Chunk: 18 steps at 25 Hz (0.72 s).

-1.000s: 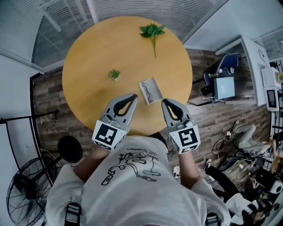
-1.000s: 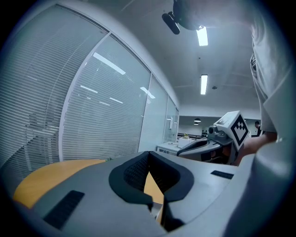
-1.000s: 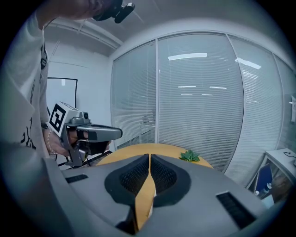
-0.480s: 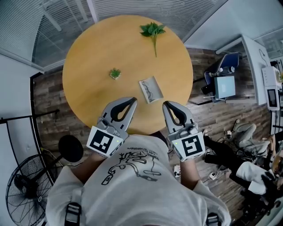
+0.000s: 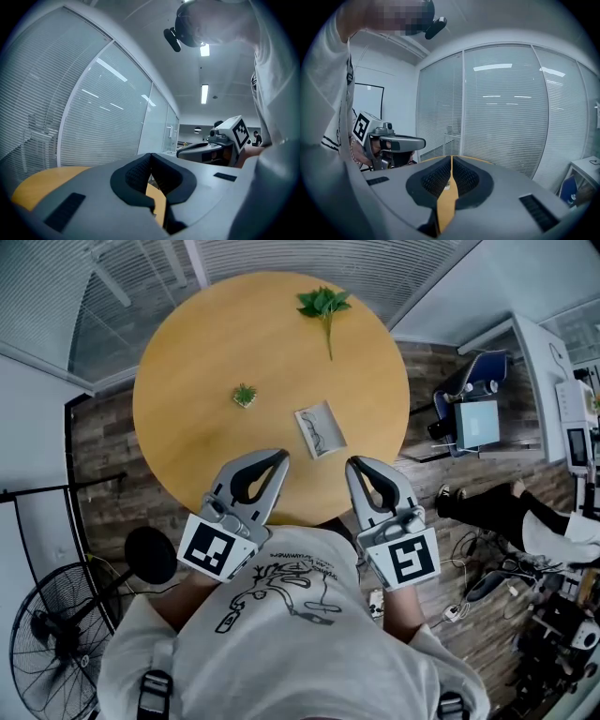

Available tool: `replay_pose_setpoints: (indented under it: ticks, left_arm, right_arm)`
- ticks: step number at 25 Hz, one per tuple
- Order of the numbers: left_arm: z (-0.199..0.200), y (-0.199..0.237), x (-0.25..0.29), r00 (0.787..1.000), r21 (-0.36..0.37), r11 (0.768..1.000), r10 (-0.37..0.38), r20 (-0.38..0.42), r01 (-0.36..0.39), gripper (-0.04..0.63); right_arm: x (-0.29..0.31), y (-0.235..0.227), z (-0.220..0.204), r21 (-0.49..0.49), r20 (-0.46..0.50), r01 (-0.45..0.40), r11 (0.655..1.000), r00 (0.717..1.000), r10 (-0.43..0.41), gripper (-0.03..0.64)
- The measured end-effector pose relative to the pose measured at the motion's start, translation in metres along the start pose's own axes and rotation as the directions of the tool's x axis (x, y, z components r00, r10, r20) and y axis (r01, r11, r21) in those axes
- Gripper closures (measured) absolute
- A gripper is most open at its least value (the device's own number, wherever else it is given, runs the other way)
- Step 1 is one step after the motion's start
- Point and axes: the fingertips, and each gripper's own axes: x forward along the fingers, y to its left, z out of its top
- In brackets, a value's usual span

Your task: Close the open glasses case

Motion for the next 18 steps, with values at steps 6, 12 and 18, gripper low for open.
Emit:
replay_pose_setpoints:
  ticks: [6,12,18]
  left_arm:
    - [0.0009,-0.0032,-0.0004,1.000,-0.003,1.000,-0.004,0.002,0.004,0.575]
    - [0.0001,-0.0025,0.0011,1.000,-0.006,1.000,-0.001,-0.002,0.001,0.575]
    - [-0.0008,-0.0038,0.0002,1.000,-0.006,1.000,-0.001,-0.007,0.001,0.575]
  right_arm:
    - [-0.0032,0.0027,0.0047,-0.007,0.024,-0.013,1.000,1.000,0.013,0.597]
    - [-0.0034,0.0007,0.0047,-0.006,0.024,-0.013,1.000,1.000,0.013,0.597]
    - [-0.0047,0.0003,0.0020,-0.003,0.008,-0.012,1.000,1.000,0.012,0.597]
